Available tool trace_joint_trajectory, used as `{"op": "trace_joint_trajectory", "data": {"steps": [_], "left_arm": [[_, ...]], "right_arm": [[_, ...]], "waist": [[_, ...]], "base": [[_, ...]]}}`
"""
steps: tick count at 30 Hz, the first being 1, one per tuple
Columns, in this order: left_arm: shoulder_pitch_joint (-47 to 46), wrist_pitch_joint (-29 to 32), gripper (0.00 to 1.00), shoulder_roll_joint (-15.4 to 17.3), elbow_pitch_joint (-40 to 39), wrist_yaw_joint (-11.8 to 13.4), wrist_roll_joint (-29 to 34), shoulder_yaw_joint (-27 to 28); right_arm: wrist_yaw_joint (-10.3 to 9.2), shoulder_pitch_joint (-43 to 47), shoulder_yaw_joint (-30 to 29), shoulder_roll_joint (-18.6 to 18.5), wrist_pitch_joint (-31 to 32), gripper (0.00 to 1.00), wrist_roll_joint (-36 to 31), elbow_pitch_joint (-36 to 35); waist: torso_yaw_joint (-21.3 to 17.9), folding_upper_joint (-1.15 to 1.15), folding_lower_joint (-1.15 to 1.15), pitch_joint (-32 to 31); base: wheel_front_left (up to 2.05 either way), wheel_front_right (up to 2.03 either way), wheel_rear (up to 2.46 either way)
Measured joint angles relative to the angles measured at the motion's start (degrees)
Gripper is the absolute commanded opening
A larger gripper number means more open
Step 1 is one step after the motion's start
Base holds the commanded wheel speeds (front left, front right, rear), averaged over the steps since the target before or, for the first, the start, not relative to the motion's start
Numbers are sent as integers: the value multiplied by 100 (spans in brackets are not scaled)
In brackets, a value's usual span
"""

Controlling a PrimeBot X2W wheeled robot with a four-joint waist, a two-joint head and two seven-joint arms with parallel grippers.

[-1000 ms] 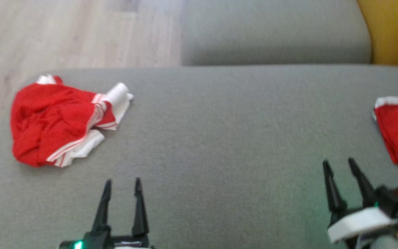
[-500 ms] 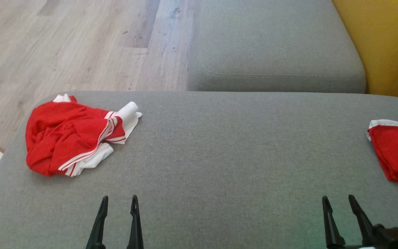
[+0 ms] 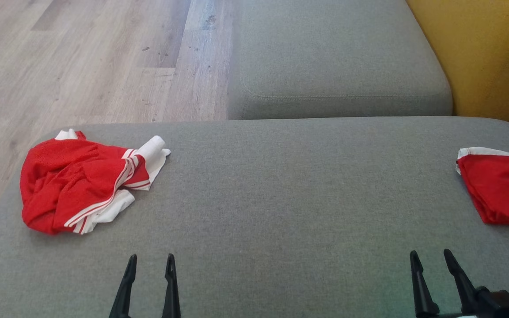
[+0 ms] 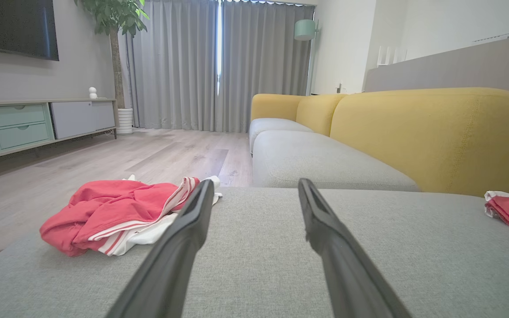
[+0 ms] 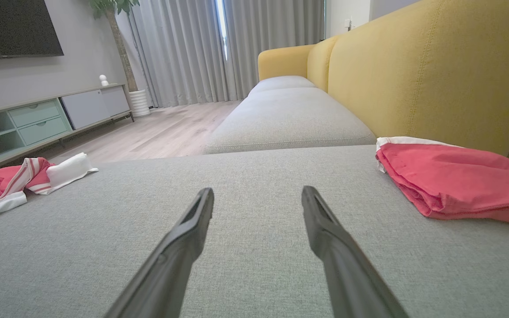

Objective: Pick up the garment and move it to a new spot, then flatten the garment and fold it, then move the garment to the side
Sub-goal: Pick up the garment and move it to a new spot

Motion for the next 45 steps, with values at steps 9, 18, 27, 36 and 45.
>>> {"op": "trace_joint_trajectory", "data": {"steps": [9, 18, 27, 36, 45], "left_arm": [[1, 0, 100, 0, 2, 3, -1, 48], [-4, 0, 100, 0, 16, 55, 57, 67], [-27, 0, 100, 1, -36, 113, 60, 140], [-37, 0, 100, 3, -337, 390, 74, 275], [-732, 0, 100, 86, -241, 43, 275, 258]], "right_arm": [[0, 31, -5, 0, 0, 100, 0, -19], [0, 110, 46, 3, 0, 100, 4, -105], [0, 65, 123, 22, 1, 100, 10, -180], [0, -325, 363, -55, 0, 100, 49, -171], [0, -164, 226, -314, 0, 100, 65, -252]], "waist": [[82, 0, 0, 0], [711, 0, 0, 97], [1695, 0, 0, 258], [2280, 0, 1, 626], [2503, 0, 0, 892]], "base": [[0, 0, 0], [0, 0, 0], [0, 0, 0], [0, 0, 0], [0, 0, 0]]}}
